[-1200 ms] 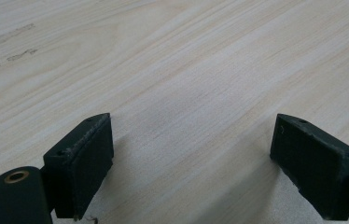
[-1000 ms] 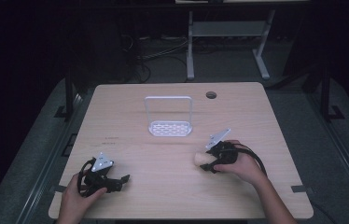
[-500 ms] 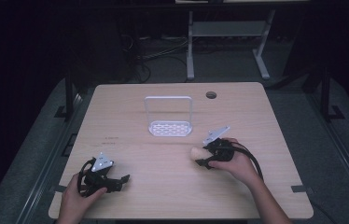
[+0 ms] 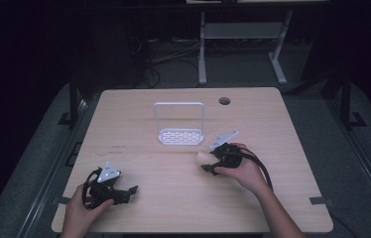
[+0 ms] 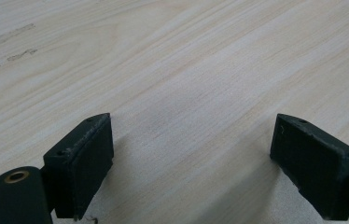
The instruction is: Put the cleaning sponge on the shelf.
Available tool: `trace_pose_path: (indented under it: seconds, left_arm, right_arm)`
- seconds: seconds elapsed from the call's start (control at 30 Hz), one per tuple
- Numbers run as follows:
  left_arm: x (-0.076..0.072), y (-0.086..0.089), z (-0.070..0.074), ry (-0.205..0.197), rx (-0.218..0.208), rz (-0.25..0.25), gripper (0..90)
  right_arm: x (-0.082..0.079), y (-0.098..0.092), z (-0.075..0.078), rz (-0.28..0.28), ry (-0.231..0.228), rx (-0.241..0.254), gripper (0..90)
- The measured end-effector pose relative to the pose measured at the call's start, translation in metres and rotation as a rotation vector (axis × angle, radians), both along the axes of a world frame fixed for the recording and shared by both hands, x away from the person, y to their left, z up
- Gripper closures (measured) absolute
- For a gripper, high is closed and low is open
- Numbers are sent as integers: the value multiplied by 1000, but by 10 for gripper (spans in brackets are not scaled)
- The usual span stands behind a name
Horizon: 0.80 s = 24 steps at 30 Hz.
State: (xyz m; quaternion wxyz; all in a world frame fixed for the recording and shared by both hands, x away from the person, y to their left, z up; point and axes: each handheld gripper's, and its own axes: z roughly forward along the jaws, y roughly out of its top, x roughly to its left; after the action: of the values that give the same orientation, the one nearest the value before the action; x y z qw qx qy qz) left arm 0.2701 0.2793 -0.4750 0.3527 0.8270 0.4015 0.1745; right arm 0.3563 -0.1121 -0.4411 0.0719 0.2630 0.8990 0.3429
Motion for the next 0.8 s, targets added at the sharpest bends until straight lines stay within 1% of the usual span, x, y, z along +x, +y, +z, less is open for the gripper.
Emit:
trace_pose_path:
  seconds: [0.17,0.47,0.8]
  left_arm:
    - [0,0,0,1,-1,1,128]
    - [0,0,0,2,0,1,128]
    - [0,0,0,2,0,1,128]
  right_arm:
    - [3,6,3,2,-11,9,389]
    - [10,17,7,-15,-25,30,389]
    - [18,26,9,-32,-37,34,389]
